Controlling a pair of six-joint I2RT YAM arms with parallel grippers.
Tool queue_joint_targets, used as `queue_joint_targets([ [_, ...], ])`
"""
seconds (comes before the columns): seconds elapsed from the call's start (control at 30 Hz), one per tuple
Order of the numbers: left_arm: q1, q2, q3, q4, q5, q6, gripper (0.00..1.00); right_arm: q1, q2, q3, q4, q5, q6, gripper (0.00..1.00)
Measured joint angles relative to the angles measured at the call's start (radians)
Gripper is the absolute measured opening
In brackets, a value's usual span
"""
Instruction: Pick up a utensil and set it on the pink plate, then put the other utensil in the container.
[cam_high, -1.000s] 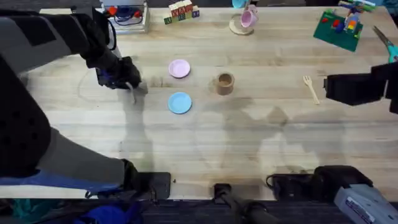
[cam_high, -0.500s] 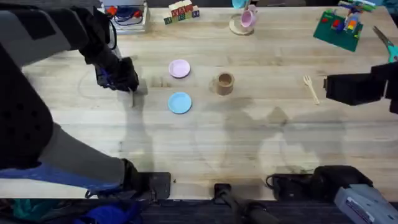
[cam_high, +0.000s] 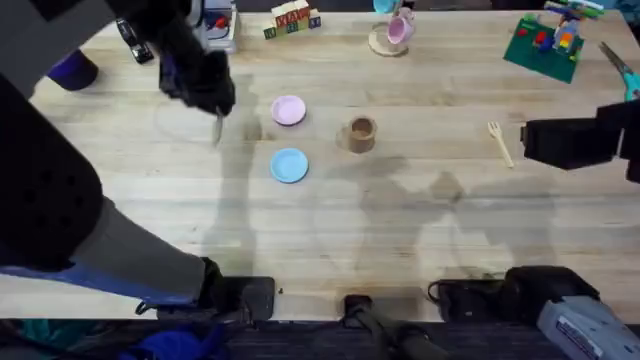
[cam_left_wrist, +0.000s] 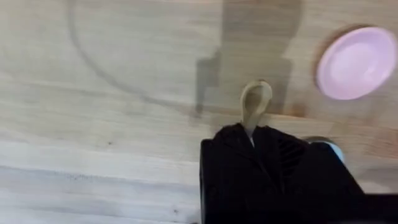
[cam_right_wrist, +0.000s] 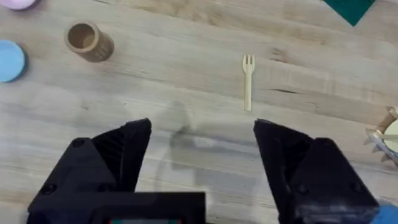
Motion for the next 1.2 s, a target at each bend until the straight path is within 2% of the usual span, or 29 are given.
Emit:
queue_joint_targets([
  [0.3,-0.139,-0.001,0.149,-0.029,0.004,0.000,0.041,0.000,0.000,0.000,0.000,0.000,0.000,0.995],
  [0.57,-0.209,-0.001,0.164,-0.016,0.016,0.000,0.041,0.000,0.000,0.000,0.000,0.000,0.000,0.996],
  [0.7,-0.227,-0.001,0.164,0.020,0.021,0.000,0.041,0.000,0.000,0.000,0.000,0.000,0.000,0.996],
  [0.93,-0.230,0.010,0.165,0.059,0.043,0.000,0.041,0.000,0.000,0.000,0.000,0.000,0.000,0.996],
  [1.2,-0.230,0.126,0.165,0.080,0.057,0.000,0.041,0.000,0.000,0.000,0.000,0.000,0.000,0.996],
])
